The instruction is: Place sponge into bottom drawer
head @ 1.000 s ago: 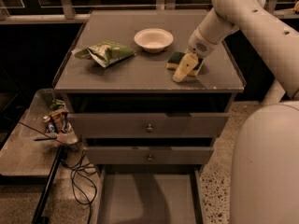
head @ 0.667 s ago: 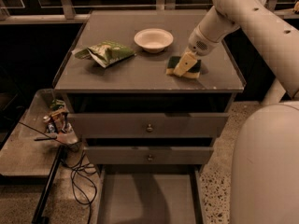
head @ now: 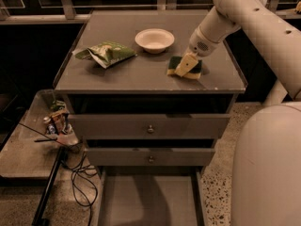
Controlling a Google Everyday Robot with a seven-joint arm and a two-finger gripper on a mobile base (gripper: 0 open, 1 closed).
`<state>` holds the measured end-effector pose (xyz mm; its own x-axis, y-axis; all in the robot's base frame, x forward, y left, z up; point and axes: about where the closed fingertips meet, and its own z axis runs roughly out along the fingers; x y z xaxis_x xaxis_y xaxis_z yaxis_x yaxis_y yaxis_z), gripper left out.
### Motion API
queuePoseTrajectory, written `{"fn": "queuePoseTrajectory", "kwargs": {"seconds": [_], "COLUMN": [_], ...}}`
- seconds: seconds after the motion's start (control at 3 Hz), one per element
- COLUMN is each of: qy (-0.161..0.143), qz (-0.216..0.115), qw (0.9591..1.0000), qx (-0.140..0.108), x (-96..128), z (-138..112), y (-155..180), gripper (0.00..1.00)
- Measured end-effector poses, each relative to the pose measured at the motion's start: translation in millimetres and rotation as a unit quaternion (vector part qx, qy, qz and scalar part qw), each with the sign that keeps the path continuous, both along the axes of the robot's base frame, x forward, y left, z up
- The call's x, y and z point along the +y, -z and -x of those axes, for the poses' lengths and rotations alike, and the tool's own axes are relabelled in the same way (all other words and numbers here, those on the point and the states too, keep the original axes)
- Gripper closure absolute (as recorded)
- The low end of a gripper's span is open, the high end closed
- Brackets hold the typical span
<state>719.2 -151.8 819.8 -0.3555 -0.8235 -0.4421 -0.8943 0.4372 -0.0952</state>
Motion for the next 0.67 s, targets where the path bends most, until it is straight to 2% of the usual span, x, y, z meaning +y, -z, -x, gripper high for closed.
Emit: {"fn": "queuePoseTrajectory", "kwargs": {"seconds": [0.67], "qy": [0.0], "qz": [0.0], "qw": [1.0], "qx": [0.0], "x": [0.2], "z": [0.0], "y": [-14.1], "gripper": [1.0]}}
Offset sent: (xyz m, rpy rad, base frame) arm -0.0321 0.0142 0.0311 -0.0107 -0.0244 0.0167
